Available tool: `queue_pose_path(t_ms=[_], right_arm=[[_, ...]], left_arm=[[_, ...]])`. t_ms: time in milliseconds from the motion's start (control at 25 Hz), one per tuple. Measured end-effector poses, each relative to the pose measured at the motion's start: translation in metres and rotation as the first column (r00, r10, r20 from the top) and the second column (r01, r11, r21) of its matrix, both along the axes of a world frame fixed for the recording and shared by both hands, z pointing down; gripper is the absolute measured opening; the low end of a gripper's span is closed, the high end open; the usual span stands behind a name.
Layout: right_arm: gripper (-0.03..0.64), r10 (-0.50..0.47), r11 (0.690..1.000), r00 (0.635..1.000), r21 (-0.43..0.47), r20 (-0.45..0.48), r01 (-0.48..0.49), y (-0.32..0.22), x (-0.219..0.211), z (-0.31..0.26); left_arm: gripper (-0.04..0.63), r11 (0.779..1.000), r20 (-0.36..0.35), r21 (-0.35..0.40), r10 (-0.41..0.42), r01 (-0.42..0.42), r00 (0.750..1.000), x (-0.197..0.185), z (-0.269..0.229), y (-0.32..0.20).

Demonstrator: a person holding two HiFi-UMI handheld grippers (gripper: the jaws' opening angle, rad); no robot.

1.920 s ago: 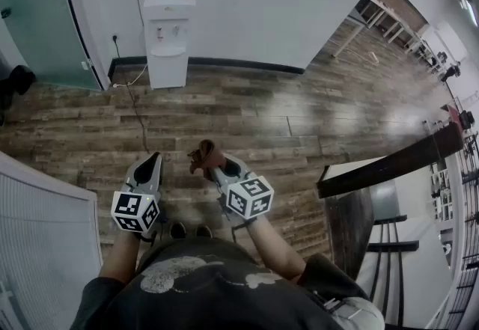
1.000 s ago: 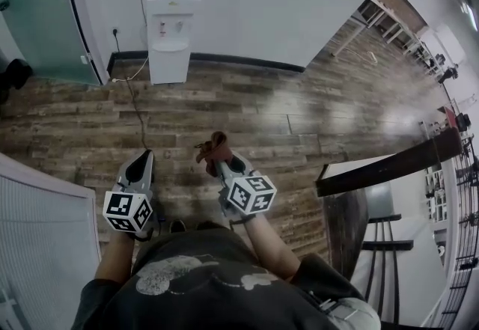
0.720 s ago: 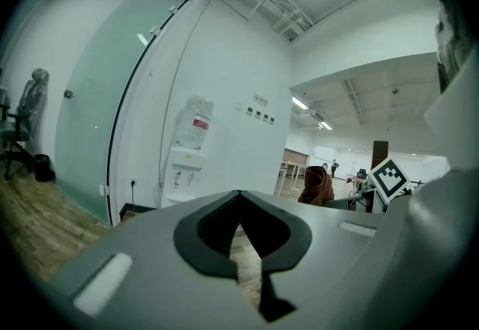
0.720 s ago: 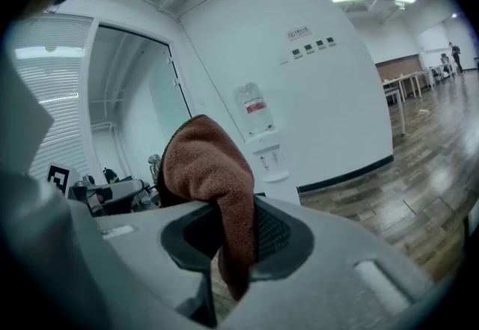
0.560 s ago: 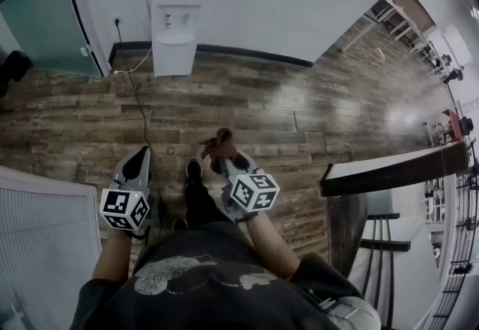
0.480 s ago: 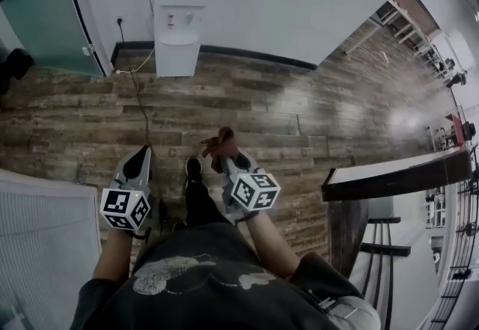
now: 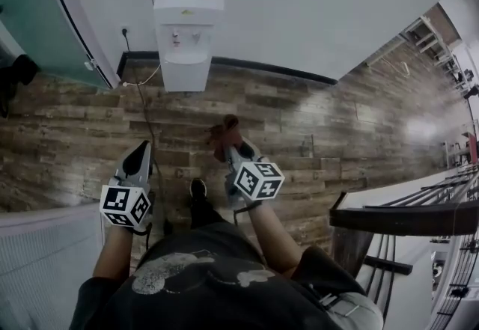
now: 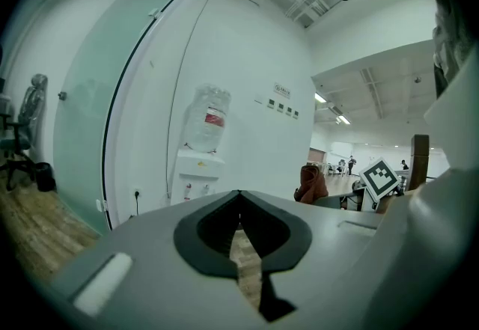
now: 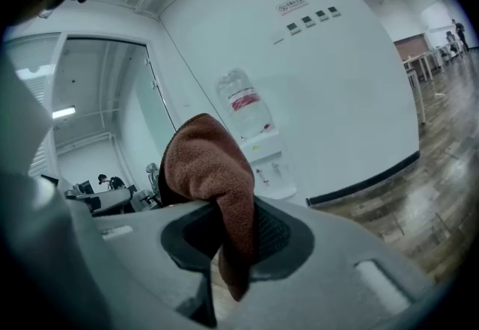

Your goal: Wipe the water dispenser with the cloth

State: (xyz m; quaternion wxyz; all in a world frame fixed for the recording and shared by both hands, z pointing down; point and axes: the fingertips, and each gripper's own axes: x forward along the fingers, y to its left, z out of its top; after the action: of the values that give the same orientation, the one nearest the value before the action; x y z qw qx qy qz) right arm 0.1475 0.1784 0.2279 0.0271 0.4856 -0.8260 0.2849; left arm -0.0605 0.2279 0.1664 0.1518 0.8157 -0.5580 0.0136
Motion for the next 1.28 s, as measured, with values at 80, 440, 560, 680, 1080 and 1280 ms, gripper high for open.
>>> queue_pose_path(t_ms=[80, 440, 560, 680, 1080, 1280], right_arm=[[0.060, -0.011, 1.000, 1.000, 0.012, -0.009, 0.012, -0.030, 0.004, -0.004], [0.060, -0.060, 0.998, 0.998, 0.019, -0.012, 0.060, -0.113, 0.002, -0.009], [0.060, -0.084, 0.996, 0.996, 0.020, -0.012, 0.085, -0.125, -0.012, -0.010], [0.060, -0.091, 0.996, 0.996, 0.009, -0.020, 0.091, -0.142, -0.025, -0.006], [0.060, -0.052, 0.999, 0.998, 0.002, -0.043, 0.053, -0.237, -0.070, -0.007], [0.060, -0.034, 0.999, 0.998, 0.011, -0.054, 0.035, -0.294, -0.111, -0.006]], left_arm=[[0.020, 1.000, 0.002, 0.006, -0.010, 0.010, 1.000, 0.003, -0.004, -0.030], [0.020, 0.991, 0.035, 0.048, -0.124, 0.122, 0.992, -0.028, -0.023, -0.121], [0.020, 0.991, 0.057, 0.056, -0.123, 0.120, 0.991, -0.038, -0.027, -0.138], [0.020, 0.992, 0.052, 0.055, -0.117, 0.114, 0.992, -0.045, -0.025, -0.160], [0.020, 1.000, 0.006, 0.022, -0.018, 0.017, 1.000, -0.059, 0.001, -0.267], [0.020, 1.000, -0.015, 0.014, 0.016, -0.015, 1.000, -0.083, 0.010, -0.320]])
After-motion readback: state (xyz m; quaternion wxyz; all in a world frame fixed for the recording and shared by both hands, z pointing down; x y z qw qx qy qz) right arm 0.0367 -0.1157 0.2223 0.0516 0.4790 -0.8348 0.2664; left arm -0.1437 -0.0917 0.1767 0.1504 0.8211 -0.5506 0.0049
